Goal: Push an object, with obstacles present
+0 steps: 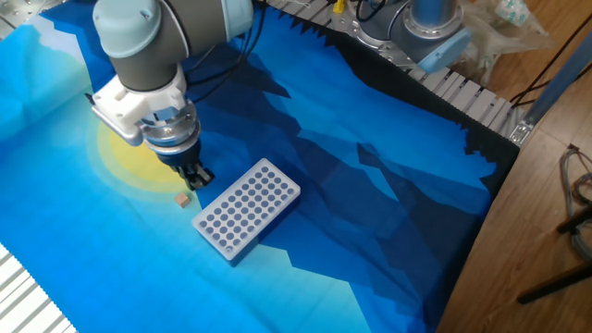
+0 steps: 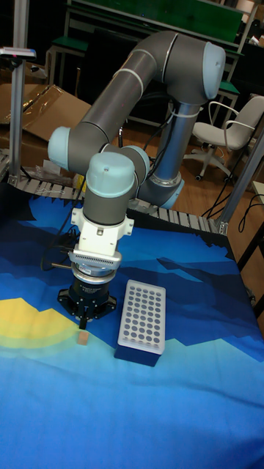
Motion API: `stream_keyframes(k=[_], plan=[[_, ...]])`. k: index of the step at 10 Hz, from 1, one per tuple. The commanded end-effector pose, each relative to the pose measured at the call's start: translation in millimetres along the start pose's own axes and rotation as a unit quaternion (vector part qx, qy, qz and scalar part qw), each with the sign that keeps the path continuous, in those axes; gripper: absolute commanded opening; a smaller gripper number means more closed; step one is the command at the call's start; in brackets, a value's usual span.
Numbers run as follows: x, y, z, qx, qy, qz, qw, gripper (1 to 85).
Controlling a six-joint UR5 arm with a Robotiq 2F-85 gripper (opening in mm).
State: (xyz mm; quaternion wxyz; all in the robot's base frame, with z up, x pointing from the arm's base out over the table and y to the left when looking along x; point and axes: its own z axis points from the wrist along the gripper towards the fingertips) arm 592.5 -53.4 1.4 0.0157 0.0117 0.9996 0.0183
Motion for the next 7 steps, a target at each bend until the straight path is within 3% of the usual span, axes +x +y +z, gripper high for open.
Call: stream_keyframes(k=[1,7], plan=[[-8.7,1.6,-3.2,-0.002,0.0,0.0,1.0,1.0],[-31.3,2.6,-6.0,-0.005,0.002,-0.01,0.9999,1.0]])
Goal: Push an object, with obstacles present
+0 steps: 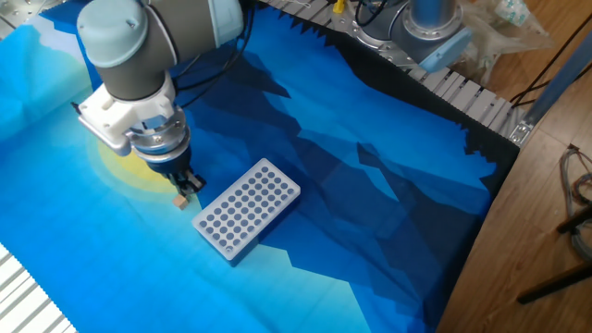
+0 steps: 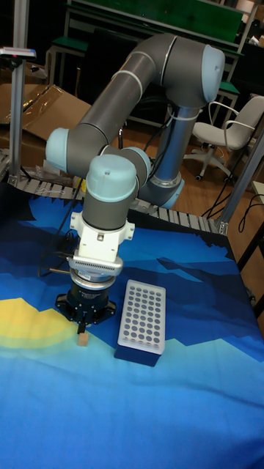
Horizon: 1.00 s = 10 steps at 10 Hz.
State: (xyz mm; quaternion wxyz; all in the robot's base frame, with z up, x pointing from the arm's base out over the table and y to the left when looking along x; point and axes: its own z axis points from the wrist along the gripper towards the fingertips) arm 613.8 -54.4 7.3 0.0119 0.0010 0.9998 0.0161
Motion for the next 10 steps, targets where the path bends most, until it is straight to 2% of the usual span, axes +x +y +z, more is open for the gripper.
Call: stream_keyframes(k=[1,10], plan=[[-14.4,4.4,-0.1,-0.007,-0.003,0.0,1.0,1.0],[-62.2,22.3,-1.2,-0.018,-0.01,-0.02,0.9996,1.0]])
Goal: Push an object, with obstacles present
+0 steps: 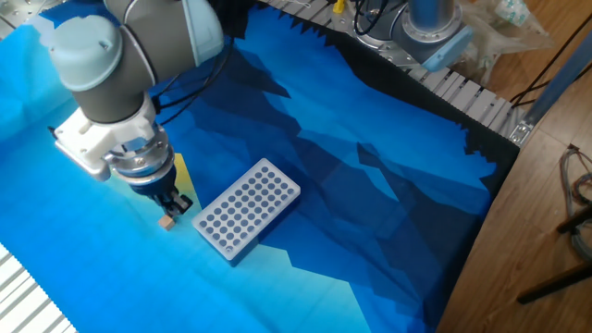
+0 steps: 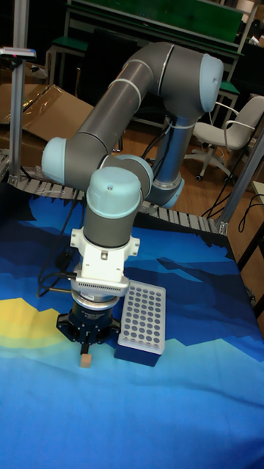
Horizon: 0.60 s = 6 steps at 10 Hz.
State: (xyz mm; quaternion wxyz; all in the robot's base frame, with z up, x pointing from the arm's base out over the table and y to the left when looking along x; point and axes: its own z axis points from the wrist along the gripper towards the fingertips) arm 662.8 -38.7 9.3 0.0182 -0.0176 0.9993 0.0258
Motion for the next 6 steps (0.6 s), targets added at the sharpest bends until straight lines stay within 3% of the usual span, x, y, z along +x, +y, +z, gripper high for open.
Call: stream_keyframes(k=[1,3,6], plan=[[-16.9,9.5,0.5,-0.011,-0.006,-0.001,0.9999,1.0],[-19.8,19.1,0.5,-0.013,-0.005,0.004,0.9999,1.0],[-9.4,3.6,-7.4,0.015,0.013,0.007,0.9998,1.0]])
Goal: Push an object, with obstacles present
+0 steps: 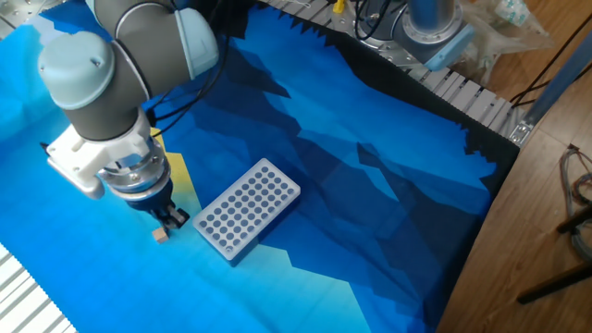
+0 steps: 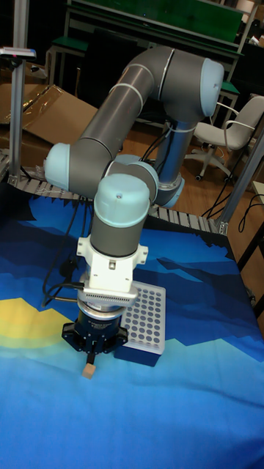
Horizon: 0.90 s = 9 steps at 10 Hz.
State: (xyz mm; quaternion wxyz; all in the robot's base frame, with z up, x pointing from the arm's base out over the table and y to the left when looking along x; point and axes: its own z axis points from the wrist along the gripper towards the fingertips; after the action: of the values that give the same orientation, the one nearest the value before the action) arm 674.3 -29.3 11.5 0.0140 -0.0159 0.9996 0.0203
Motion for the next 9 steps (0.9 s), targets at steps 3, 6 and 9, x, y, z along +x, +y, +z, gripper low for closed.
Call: stream_keyframes(k=[3,6,9], plan=[[-1.2,-39.0,-13.6,0.018,0.014,-0.022,0.9995,1.0],[-16.4,-40.6,-1.9,0.018,-0.002,-0.027,0.9995,1.0],[-14.5,-43.0,-1.9,0.027,0.005,-0.02,0.9994,1.0]])
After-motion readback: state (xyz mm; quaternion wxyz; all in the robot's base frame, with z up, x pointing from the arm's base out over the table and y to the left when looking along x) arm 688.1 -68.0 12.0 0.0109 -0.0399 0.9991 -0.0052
